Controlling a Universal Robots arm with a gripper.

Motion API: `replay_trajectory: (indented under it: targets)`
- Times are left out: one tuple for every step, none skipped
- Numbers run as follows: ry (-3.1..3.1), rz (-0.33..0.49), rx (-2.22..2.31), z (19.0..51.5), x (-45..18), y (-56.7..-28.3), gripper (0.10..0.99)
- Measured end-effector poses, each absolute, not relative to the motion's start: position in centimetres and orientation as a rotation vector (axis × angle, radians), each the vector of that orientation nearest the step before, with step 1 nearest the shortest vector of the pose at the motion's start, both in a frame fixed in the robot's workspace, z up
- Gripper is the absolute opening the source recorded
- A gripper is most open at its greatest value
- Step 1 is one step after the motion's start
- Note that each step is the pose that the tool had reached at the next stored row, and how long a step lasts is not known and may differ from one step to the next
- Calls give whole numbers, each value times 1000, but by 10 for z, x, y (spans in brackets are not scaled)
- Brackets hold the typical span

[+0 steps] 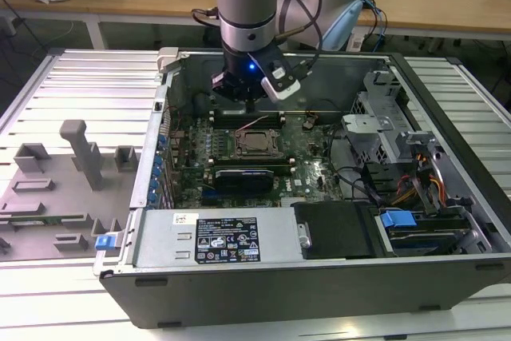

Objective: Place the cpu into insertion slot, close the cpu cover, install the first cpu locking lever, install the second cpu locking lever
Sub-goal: 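Install the first cpu locking lever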

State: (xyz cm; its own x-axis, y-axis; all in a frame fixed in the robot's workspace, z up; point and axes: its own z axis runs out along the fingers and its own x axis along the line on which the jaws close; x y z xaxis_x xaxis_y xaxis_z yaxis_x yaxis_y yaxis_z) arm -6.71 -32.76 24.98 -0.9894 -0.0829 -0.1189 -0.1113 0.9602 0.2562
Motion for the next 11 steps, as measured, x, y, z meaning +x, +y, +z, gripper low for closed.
replay_trajectory:
  targets:
    - [2991,397,-151,249,-67,-328,106]
    - [2983,393,-152,249,-67,-328,106]
    - [2970,386,-155,249,-67,-328,106]
    - [2964,377,-155,248,-67,-328,106]
    - [2965,368,-145,248,-67,-328,106]
    - [2966,358,-129,247,-67,-328,106]
    - [2966,354,-125,247,-67,-327,106]
    - [2967,349,-120,247,-67,-327,106]
    - [2967,345,-117,246,-67,-326,106]
    - [2968,336,-113,246,-67,-326,106]
    - [2970,323,-106,244,-67,-325,106]
